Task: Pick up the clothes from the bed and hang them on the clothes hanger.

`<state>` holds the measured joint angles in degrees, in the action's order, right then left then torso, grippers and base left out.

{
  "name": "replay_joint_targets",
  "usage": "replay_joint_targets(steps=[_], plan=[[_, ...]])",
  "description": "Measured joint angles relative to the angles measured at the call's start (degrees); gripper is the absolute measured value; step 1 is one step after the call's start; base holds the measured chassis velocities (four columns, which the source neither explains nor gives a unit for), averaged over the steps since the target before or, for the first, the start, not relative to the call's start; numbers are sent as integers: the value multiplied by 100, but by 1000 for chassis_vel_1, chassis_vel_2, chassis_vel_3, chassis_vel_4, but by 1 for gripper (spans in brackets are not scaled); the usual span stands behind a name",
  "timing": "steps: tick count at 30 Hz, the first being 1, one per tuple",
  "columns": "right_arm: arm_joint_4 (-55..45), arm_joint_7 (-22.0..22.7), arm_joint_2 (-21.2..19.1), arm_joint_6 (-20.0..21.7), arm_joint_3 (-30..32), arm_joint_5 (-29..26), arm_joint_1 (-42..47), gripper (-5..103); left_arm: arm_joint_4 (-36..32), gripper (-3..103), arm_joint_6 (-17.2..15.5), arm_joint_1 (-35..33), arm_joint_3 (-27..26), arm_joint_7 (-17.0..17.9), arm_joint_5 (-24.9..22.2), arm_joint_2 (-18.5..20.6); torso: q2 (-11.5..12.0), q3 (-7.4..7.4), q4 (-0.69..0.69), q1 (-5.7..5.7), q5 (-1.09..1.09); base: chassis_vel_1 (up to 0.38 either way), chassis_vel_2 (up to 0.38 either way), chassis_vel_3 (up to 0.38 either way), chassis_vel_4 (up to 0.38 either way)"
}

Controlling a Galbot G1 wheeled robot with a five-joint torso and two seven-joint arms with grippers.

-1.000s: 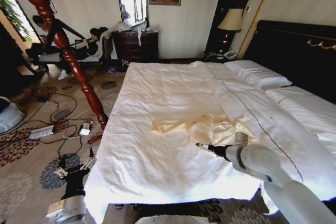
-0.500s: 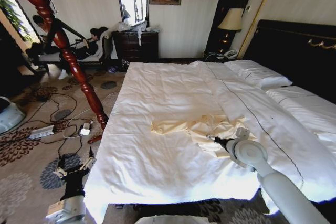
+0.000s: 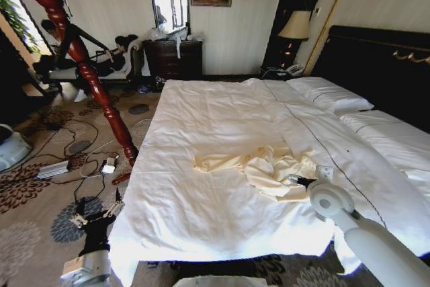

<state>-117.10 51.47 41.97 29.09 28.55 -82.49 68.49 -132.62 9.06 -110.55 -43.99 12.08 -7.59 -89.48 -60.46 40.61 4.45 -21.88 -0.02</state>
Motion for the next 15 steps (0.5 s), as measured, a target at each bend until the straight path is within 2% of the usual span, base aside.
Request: replay_joint_targets(steps=[1,4,6,7,15], plan=[[0,0,0,0,0,0,0,100,0,100,0,0,0,0,0,0,0,0,0,0,0,0,0,0,0],[756,-490,360,-490,-264,-569,-664,100,0,100,-2,-16,2,0,25,8,0,1,0,0,2,0,0,0,0],[860,-527,427,-520,-303,-645,-759,100,-1,100,-2,-18,-5,0,26,12,0,1,1,0,2,0,0,0,0],[1213,-632,605,-629,-448,-755,-1070,100,-1,100,-4,-25,-23,0,26,26,0,0,0,0,1,0,0,0,0],[2329,-898,1165,-880,-907,-534,-1948,100,33,100,-21,-26,-37,4,19,48,0,1,1,-1,2,0,0,0,0]])
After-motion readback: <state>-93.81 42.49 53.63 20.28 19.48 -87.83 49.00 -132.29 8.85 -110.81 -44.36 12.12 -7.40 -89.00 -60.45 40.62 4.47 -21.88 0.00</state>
